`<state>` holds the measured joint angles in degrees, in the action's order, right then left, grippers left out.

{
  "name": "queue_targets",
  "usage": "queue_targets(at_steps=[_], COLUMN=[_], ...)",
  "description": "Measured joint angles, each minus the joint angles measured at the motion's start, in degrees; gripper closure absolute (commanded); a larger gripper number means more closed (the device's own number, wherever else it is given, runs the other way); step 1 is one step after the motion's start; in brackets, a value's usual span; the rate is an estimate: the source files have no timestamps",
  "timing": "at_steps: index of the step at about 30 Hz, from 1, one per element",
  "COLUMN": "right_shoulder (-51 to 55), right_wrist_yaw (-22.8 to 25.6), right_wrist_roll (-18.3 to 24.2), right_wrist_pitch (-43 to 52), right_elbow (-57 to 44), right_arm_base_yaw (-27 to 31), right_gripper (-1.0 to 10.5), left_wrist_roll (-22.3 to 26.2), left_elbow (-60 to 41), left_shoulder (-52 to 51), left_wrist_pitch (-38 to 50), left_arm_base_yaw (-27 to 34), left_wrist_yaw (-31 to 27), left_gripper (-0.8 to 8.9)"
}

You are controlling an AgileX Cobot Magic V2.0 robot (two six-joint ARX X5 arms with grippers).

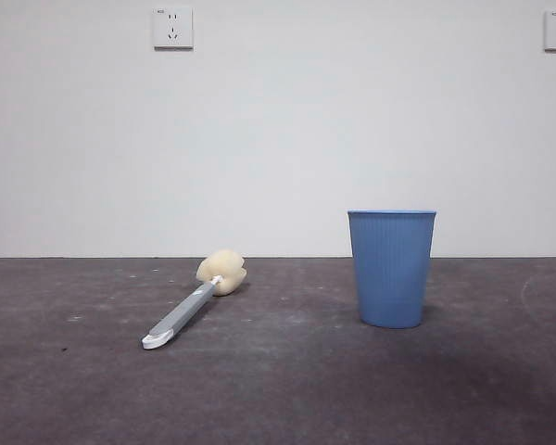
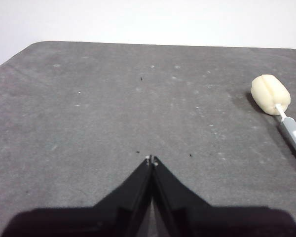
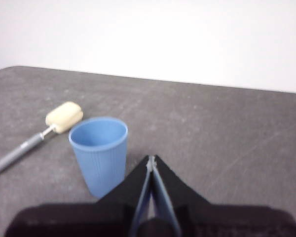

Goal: Pick up the cup brush,pick up the cup,insert the brush into the cup,clean the cup,put the cup brush back,put the cup back to the fixed position on the table

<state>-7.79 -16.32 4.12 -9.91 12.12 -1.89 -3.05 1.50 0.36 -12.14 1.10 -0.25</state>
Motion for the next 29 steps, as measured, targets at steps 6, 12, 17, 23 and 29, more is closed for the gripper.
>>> queue_targets(at_steps=[6, 12, 17, 23, 29], right_shoulder=[5.55, 7.54, 7.56, 7.56, 7.56], right_wrist_yaw=[2.14, 3.02, 3.02, 2.99, 3.02], right_wrist_roll=[-0.76, -2.67, -3.37, -3.96, -3.96], right_wrist_pitch=[0.87, 0.44, 0.17, 0.46, 0.44], right_elbow=[-6.75, -9.75, -10.75, -10.86, -10.86], right_arm_base_yaw=[0.0, 0.0, 0.0, 0.0, 0.0], right_gripper=[9.5, 9.5, 9.5, 9.5, 9.5], left_wrist_roll=[0.0, 0.0, 0.0, 0.0, 0.0], left_elbow=[0.0, 0.0, 0.0, 0.0, 0.0], left_shoulder=[0.0, 0.0, 0.0, 0.0, 0.0], left_wrist_pitch=[0.0, 0.0, 0.0, 0.0, 0.0], left_arm_base_yaw=[0.0, 0.0, 0.0, 0.0, 0.0], left_wrist_yaw=[-0.02, 0.0, -0.02, 0.0, 0.0], left_gripper=[8.17, 8.17, 8.17, 8.17, 8.17])
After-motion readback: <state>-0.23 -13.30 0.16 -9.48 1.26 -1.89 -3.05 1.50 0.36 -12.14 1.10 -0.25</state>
